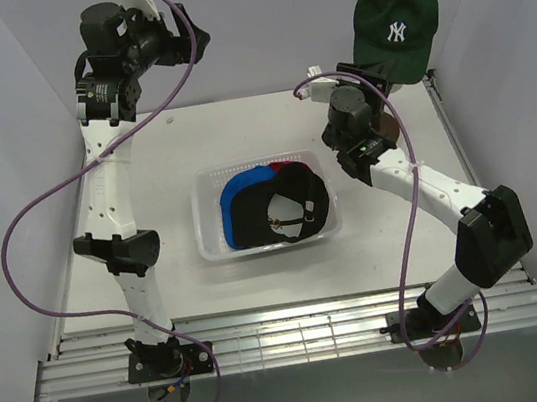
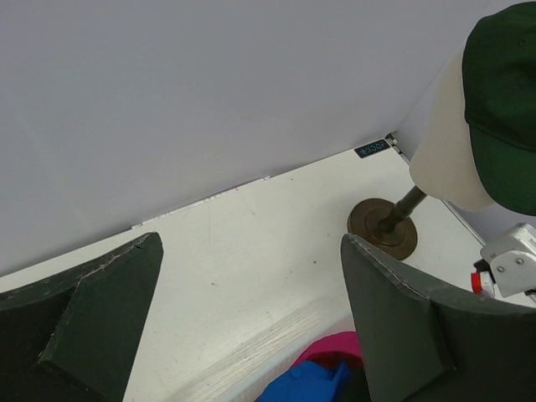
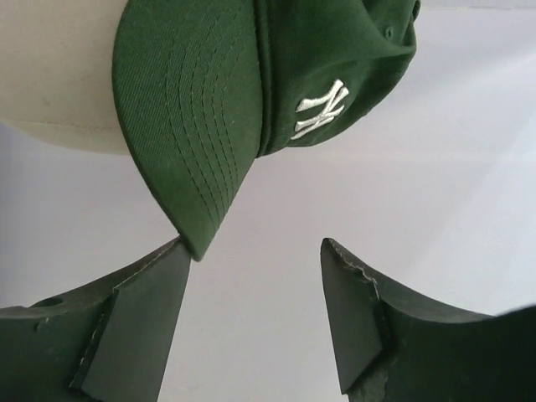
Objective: Stack the hats
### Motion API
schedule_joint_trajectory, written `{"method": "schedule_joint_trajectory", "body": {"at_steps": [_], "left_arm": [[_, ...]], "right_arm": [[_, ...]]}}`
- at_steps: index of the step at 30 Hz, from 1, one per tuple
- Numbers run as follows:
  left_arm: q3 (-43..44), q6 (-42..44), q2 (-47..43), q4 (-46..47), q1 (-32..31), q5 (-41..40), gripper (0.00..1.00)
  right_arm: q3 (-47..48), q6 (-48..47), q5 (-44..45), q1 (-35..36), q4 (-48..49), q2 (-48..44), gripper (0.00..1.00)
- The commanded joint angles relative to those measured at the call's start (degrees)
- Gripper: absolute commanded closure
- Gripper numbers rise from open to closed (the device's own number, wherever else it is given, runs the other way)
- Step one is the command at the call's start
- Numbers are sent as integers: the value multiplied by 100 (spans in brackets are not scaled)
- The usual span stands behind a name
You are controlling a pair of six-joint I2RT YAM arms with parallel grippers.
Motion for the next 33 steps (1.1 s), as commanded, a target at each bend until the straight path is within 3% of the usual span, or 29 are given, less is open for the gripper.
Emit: {"method": "schedule_joint_trajectory", "body": {"at_steps": [1, 2, 3, 4, 5, 6, 11, 14, 17, 18, 19, 25, 27, 31, 33], "left_arm": [[-53, -25, -225, 36, 47, 127, 2], [-71, -16, -234, 36, 38, 136, 2], [-97, -16, -252, 36, 47, 127, 2], [-115, -16, -261, 27, 47, 136, 2], [-158, -7, -287, 27, 47, 127, 2], [-176, -7, -287, 19, 47, 127, 2], [-290, -16, -340, 27, 47, 153, 2], [-387, -51, -392, 36, 47, 224, 2], [-545, -69, -480, 36, 47, 276, 2], [-580, -77, -498, 36, 47, 277, 2], [-641, -69, -515, 36, 47, 285, 2], [-712, -69, -586, 45, 47, 382, 2], [-765, -25, -577, 54, 47, 452, 2], [-1378, 177, -673, 89, 47, 847, 4], [-2107, 247, -761, 89, 38, 979, 7]], "right_arm": [[59, 1160, -191, 321, -972, -505, 31], [276, 1703, -287, 444, -1660, -593, 11], [461, 2388, -749, 706, -2563, -698, 11], [698, 3917, -1163, 813, -3599, -873, 11], [944, 4611, -1654, 875, -5297, -953, 11], [1242, 5123, -2782, 875, -5732, -1180, 11], [849, 6599, -4347, 621, -5701, -1990, 11], [1542, 7986, -5269, -142, -6130, -1904, 9], [2237, 9288, -6699, -1459, -6658, -1649, 2], [2326, 9511, -6808, -1950, -6702, -1596, 0], [2396, 9635, -7036, -2120, -6720, -1596, 4], [2388, 10023, -7047, -2596, -6738, -1754, 8], [2239, 9927, -7134, -2614, -6677, -1832, 12], [1642, 9567, -8407, -2526, -6203, -2131, 17], [1623, 9759, -8279, -2342, -6315, -2106, 24]]}}
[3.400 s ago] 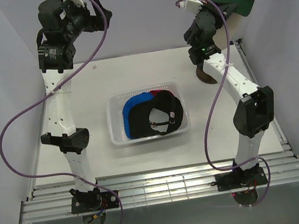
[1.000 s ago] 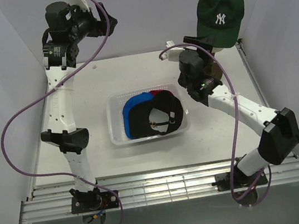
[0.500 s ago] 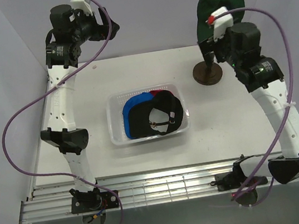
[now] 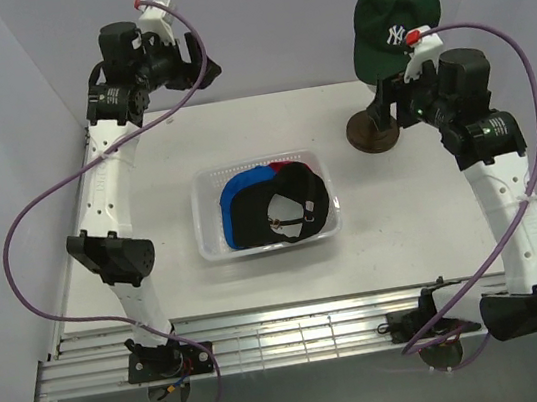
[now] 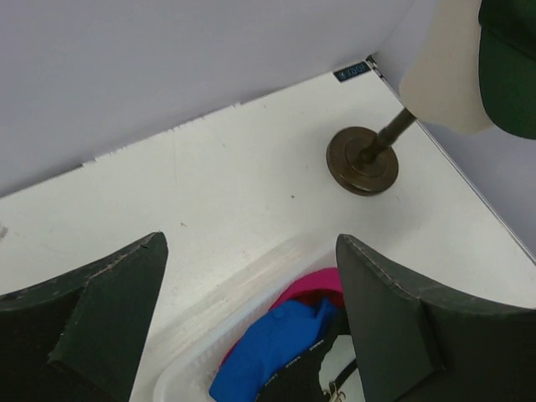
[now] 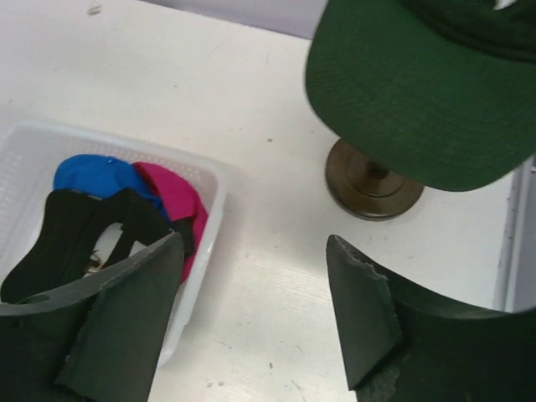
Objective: Stack the hats
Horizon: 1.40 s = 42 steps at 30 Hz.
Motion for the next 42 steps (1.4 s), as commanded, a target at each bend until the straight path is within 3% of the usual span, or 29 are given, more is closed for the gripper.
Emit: {"method": "schedule_joint_trajectory", "body": {"at_steps": [1, 4, 5, 8, 12, 13, 18, 20, 26, 31, 38, 41, 42], "left_arm": [[-821, 217, -444, -77, 25, 509, 10], [-1630, 463, -594, -69, 25, 415, 12], [-1815, 533, -716, -51, 16, 335, 12], [-2457, 831, -936, -25, 25, 185, 14], [-3476, 1551, -1209, -51, 16, 737, 31], [-3939, 2128, -1253, -181, 7, 939, 33], [-5285, 3721, -1403, -613, -133, 1633, 33], [-5541, 3959, -1386, -622, -125, 1749, 33], [-5982, 4067, -1140, -508, -133, 2039, 34], [-6282, 3567, -991, 255, -125, 1996, 34], [-6255, 3267, -665, 608, -133, 2057, 32], [-6220, 3267, -551, 477, -160, 2380, 41], [-6194, 3311, -533, 302, -177, 2495, 50]], "right_arm": [[-27, 325, -475, 255, 104, -86, 27], [26, 879, 427, 921, -686, 178, 32], [-44, 1194, 1284, 1402, -880, 257, 33], [-570, 1653, 1854, 1968, -1163, 293, 30], [-1440, 2321, 1645, 2408, -629, 82, 25], [-1598, 2357, 1557, 2444, -331, 64, 22], [-1907, 2305, 1232, 2541, -109, 266, 20], [-1986, 2278, 1214, 2550, -39, 257, 20], [-2136, 2226, 1398, 2550, 15, 117, 20], [-2171, 2182, 1390, 2550, 15, 90, 20], [-2162, 2129, 1389, 2550, 32, 82, 20], [-2154, 2094, 1425, 2550, 58, 73, 20], [-2145, 2094, 1425, 2550, 50, 82, 20]]}}
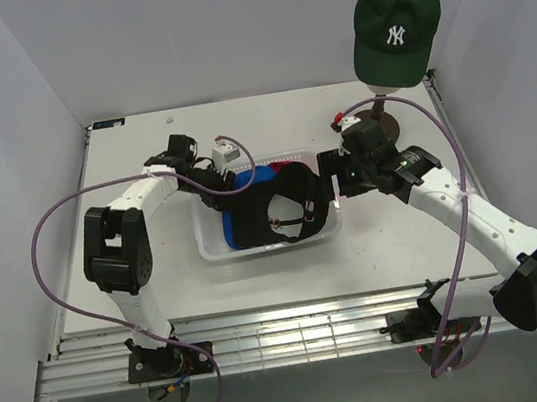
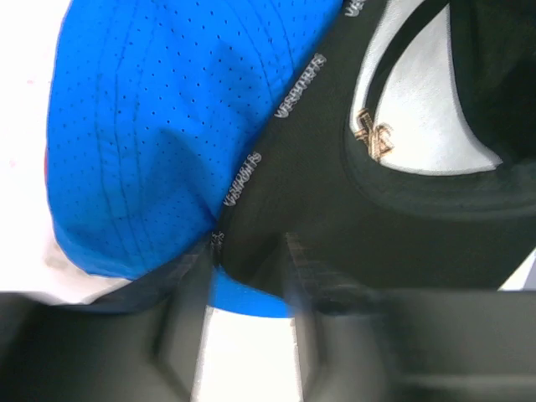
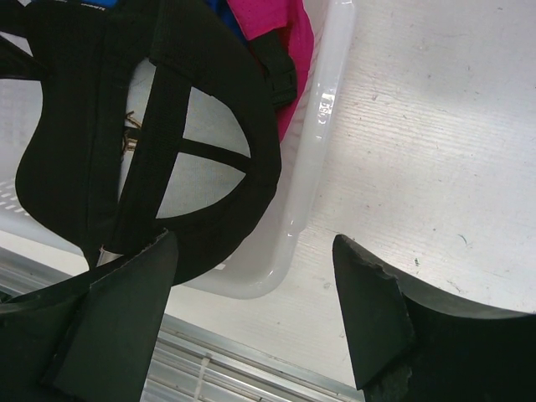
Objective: Stack the hats
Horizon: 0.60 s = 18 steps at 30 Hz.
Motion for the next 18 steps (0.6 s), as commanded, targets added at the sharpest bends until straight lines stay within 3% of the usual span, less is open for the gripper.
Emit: {"method": "schedule_joint_trajectory", "body": {"at_steps": [1, 6, 14, 18], "left_arm": [[101, 135, -4, -173, -35, 658, 57], [470, 355, -66, -832, -18, 668, 100], [1164, -232, -548, -1053, -18, 308, 100], [1804, -594, -689, -1228, -26, 158, 100]], "right_arm": [[45, -63, 122, 27, 225, -161, 20], [72, -90, 175, 27, 181, -152, 20], [326, -362, 166, 27, 67, -249, 20], [800, -1412, 237, 27, 57, -433, 20]]}}
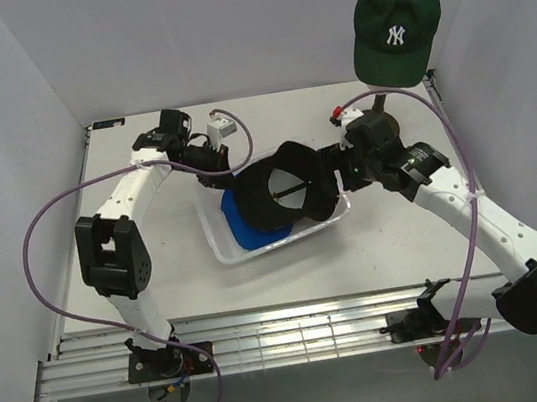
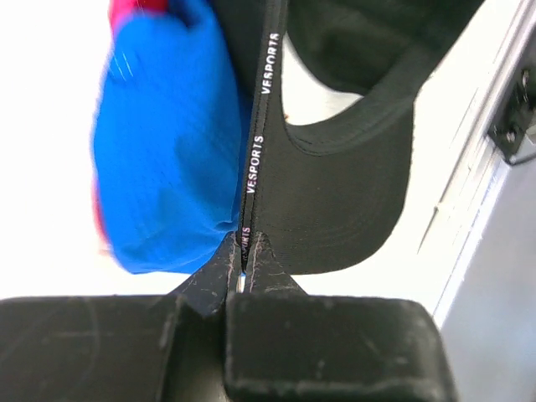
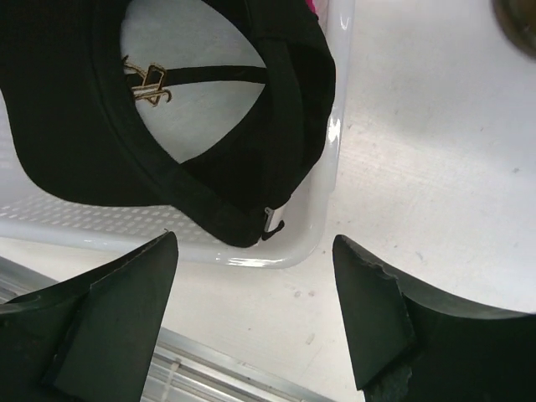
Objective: Stack the hats
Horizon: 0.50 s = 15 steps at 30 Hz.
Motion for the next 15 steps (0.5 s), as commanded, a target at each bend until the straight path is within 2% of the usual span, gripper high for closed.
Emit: {"method": "schedule_joint_trajectory", "body": {"at_steps": [1, 5, 10, 11, 14, 15], "left_arm": [[674, -190, -563, -120, -9, -111, 100], [1043, 451, -730, -235, -193, -829, 100], [1272, 1164, -923, -262, -501, -1297, 100], [1316, 1278, -941, -270, -510, -1297, 100], [1526, 1436, -1003, -279, -536, -1245, 100], [1580, 1498, -1020, -314, -545, -1184, 100]], "right_arm": [[820, -1138, 5, 45, 224, -409, 21], [1567, -2562, -531, 54, 591, -410, 21], [2017, -3985, -2363, 62, 1576, 63, 18], [2061, -4110, -2630, 54, 1908, 160, 17], [2411, -4358, -3728, -113, 1956, 757, 11], [2996, -4305, -4018, -296, 1729, 1246, 11]]}}
